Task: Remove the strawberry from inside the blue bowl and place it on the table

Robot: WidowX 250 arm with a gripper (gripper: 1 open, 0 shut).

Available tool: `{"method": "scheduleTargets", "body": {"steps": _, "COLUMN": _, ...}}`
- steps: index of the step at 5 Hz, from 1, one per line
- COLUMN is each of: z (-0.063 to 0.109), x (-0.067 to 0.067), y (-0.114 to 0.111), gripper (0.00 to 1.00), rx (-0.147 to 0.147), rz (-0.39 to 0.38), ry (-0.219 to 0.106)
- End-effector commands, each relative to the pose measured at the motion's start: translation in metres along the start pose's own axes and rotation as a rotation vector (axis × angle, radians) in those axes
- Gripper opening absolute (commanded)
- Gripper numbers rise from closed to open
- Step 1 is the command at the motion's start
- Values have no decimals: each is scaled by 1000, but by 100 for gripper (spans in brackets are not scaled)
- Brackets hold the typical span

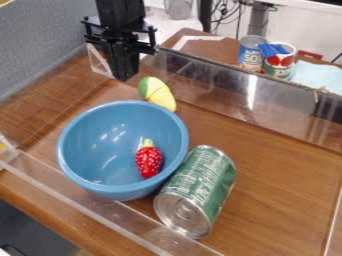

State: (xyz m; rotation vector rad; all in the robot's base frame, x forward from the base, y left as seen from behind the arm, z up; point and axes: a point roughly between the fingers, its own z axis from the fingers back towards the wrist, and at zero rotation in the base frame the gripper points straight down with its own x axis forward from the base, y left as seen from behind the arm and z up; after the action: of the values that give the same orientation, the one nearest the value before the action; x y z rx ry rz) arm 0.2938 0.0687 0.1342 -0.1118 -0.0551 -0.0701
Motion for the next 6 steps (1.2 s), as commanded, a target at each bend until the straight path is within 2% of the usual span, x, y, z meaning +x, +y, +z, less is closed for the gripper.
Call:
{"method": "scheduleTargets", "body": {"steps": 1, "z": 8, "x": 5, "y": -6, "gripper": 0, "rx": 40, "rz": 32, "ry": -44}}
{"method": "scheduleTargets", "body": {"steps": 3, "z": -2, "x": -2, "y": -17, "gripper": 0, "rx": 75, "rz": 114, "ry": -32}}
{"method": "scheduleTargets", "body": {"steps": 4, "z": -8, "x": 4, "y": -14, "gripper": 100, "rx": 77, "rz": 156, "ry": -14}}
{"method": "scheduleTargets", "body": {"steps": 6, "z": -27, "x": 1, "y": -15, "gripper": 100, "rx": 89, "rz": 220, "ry": 22}}
